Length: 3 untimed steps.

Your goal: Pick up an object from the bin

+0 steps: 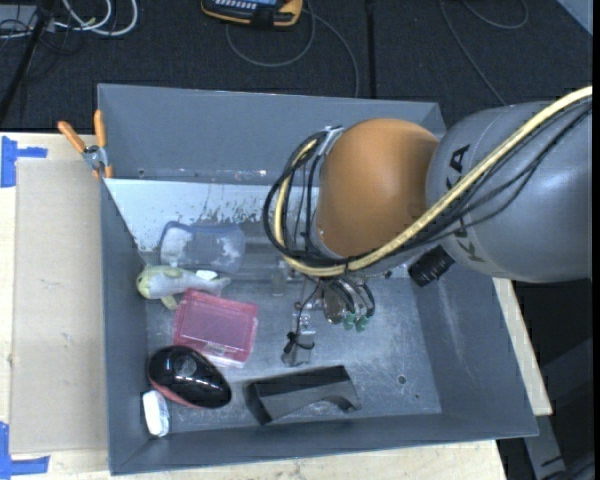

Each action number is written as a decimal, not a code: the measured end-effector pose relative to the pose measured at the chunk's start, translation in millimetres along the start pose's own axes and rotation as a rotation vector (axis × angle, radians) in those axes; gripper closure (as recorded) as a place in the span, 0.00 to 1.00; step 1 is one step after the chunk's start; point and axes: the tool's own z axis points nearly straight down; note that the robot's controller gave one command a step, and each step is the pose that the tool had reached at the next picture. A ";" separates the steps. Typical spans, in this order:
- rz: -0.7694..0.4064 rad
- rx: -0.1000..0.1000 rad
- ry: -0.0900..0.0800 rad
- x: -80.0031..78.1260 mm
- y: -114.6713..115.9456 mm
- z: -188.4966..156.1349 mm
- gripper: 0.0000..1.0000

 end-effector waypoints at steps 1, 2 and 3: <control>0.003 -0.001 -0.008 -1.7 -0.6 -4.4 0.00; -0.061 -0.001 -0.009 17.9 32.6 44.1 0.00; -0.040 -0.004 -0.010 6.3 30.3 114.5 1.00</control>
Offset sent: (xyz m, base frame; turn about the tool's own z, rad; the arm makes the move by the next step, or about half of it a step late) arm -0.0446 0.0724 -0.1021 -0.1341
